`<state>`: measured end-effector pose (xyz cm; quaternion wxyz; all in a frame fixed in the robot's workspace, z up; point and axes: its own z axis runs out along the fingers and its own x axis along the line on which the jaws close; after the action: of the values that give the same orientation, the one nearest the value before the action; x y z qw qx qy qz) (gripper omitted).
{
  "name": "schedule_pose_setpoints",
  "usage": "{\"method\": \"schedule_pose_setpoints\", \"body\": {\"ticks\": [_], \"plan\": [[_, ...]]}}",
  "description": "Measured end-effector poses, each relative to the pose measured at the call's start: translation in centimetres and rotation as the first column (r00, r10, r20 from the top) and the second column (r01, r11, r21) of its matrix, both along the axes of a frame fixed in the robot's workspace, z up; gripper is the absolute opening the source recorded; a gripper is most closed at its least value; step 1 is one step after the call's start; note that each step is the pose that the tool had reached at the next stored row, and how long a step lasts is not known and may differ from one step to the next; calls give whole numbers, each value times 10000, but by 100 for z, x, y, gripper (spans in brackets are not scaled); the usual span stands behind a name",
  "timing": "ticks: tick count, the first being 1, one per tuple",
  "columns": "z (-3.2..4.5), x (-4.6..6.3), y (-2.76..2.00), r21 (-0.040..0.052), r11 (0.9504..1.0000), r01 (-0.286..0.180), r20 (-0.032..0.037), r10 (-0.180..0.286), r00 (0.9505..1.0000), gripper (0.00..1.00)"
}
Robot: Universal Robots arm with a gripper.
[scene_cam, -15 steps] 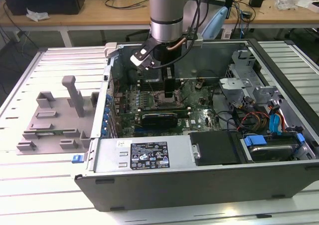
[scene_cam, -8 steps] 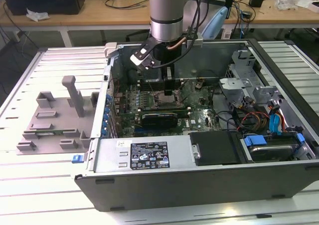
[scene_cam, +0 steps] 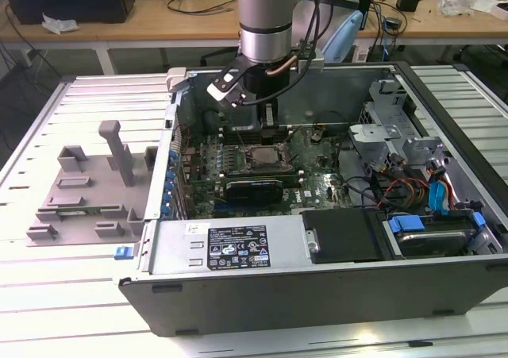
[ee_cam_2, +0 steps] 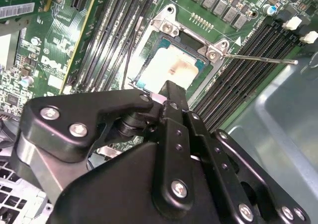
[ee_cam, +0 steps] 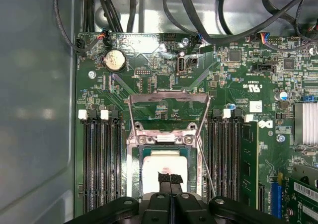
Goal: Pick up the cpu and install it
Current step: 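Place the cpu into insertion slot, then close the cpu cover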
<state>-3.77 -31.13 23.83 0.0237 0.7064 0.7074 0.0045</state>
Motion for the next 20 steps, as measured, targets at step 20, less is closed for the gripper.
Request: {"method": "schedule_pose_setpoints", "body": {"ticks": [20], "plan": [[54, 0, 0, -1, 10000, 0, 0, 0, 10000, 11]]}}
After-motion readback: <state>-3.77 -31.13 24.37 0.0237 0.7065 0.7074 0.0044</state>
